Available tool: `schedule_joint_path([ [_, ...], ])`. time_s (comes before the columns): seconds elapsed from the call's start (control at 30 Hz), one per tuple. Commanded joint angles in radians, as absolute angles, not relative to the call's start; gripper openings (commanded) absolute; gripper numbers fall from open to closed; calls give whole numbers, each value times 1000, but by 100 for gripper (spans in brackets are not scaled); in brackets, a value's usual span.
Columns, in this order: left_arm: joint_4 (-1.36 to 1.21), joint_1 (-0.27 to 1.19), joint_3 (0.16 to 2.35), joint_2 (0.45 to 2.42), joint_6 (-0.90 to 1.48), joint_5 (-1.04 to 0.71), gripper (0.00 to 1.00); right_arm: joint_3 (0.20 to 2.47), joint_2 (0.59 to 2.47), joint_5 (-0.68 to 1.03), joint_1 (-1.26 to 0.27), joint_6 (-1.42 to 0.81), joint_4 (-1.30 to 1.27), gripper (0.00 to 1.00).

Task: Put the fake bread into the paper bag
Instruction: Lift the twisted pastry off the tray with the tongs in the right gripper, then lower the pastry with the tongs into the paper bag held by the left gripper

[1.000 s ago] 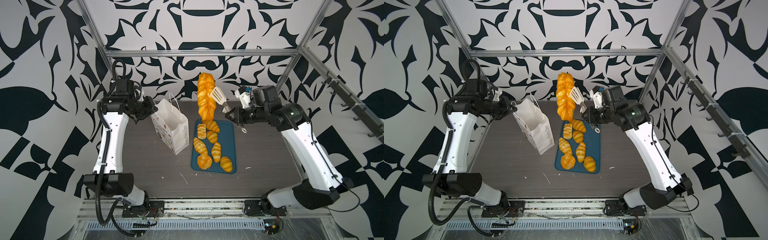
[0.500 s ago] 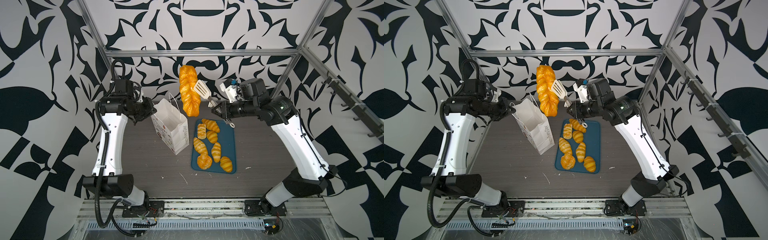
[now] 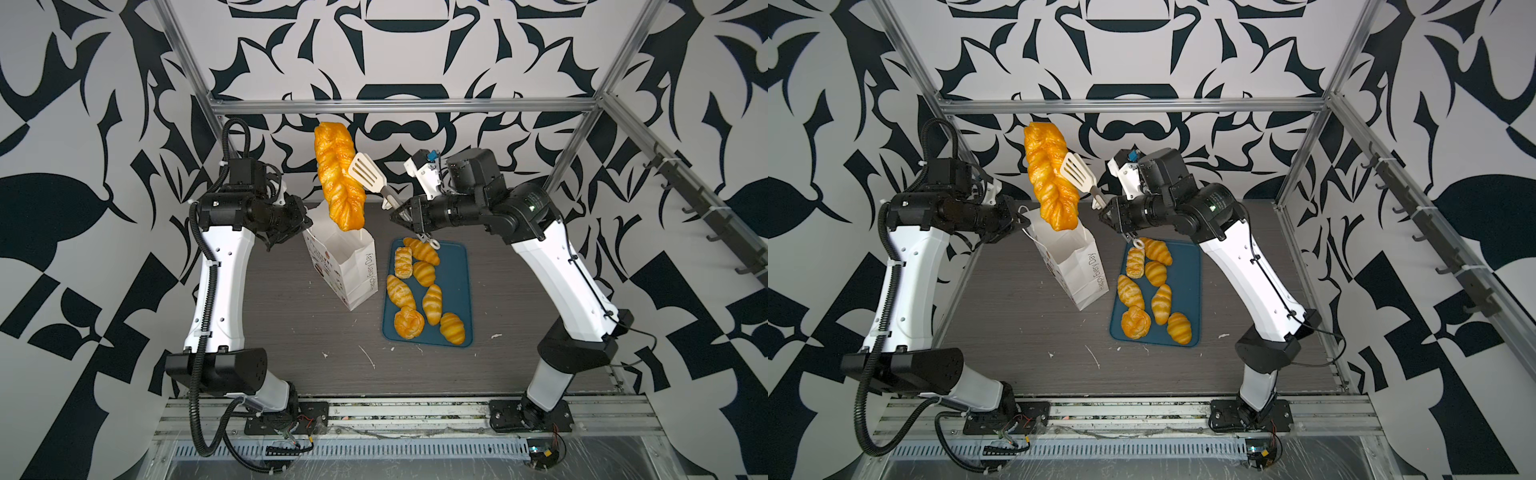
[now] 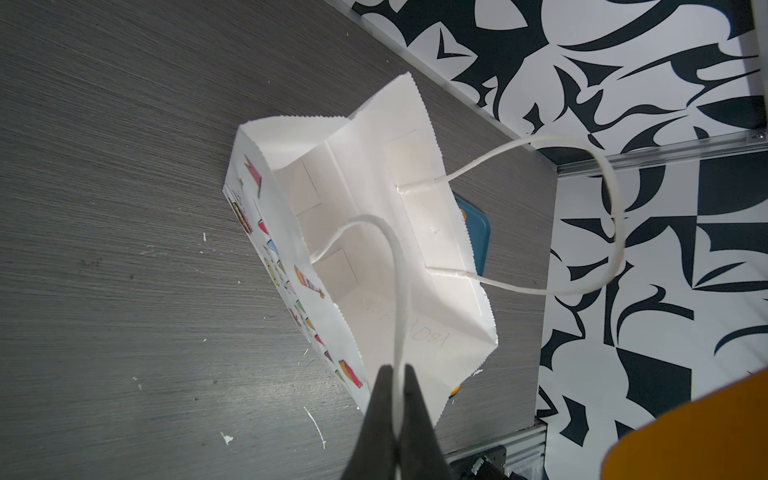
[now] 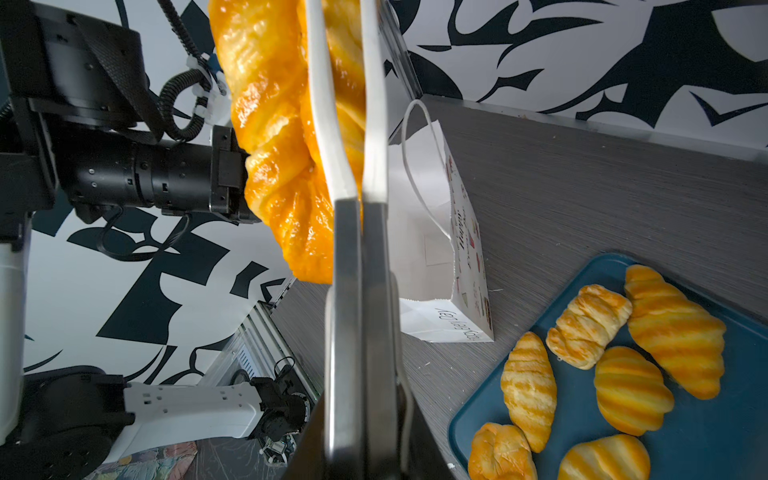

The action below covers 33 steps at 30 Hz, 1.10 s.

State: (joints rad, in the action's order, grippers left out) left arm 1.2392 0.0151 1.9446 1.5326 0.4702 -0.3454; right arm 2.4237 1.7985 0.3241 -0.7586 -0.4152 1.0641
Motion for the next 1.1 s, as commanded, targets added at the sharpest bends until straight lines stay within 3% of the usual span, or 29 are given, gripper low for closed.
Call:
schedule_joint_path([
  [0.0,1288,10,1973,1526,459,-342,0,2495,1789,354,-781,-395,976,9],
  [1.07,1291,-15,1936,1500,462,-353,0,2216,1783,332,-794,-379,890,9],
])
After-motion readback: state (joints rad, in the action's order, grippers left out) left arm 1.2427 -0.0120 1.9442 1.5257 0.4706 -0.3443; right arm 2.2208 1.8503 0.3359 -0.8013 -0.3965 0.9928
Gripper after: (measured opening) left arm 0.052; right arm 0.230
